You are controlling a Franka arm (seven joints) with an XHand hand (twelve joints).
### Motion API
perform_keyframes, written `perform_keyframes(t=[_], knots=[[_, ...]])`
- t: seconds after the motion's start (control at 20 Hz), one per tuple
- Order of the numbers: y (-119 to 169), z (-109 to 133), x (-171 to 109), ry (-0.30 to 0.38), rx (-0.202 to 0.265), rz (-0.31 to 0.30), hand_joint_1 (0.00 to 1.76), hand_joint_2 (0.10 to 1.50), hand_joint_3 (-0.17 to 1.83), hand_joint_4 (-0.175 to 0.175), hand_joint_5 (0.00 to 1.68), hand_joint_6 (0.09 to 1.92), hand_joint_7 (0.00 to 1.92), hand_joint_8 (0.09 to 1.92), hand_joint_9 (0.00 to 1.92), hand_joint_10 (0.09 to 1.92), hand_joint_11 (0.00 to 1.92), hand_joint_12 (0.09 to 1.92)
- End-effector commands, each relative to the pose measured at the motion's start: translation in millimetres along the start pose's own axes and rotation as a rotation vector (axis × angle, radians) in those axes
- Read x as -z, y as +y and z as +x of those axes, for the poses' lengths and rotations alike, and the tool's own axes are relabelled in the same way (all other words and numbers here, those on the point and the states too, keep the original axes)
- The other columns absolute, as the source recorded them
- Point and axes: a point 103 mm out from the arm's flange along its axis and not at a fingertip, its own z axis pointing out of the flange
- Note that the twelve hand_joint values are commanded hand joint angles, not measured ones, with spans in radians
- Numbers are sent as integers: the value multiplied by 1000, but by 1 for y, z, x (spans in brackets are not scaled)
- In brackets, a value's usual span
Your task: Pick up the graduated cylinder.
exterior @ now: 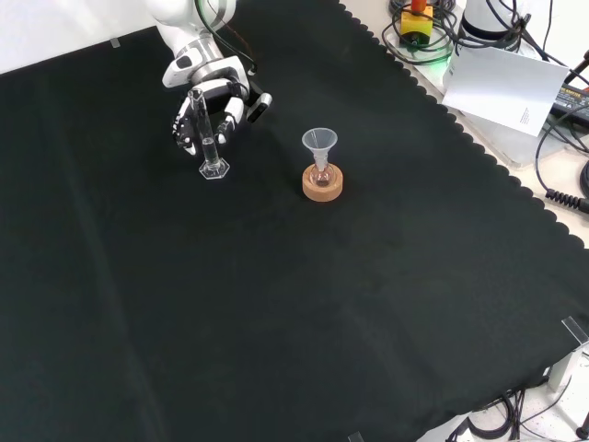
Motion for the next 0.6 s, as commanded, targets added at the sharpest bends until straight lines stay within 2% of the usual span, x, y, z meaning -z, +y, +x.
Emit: perform_keyframes(t=[0.05,0.6], knots=[[0,0,-2,1,0,0,1073,1066,-175,3,677,560,682,547,988,320,676,1128],[-2,0,-1,3,-2,-11,1101,1082,-175,28,737,604,767,556,1064,290,789,1057]])
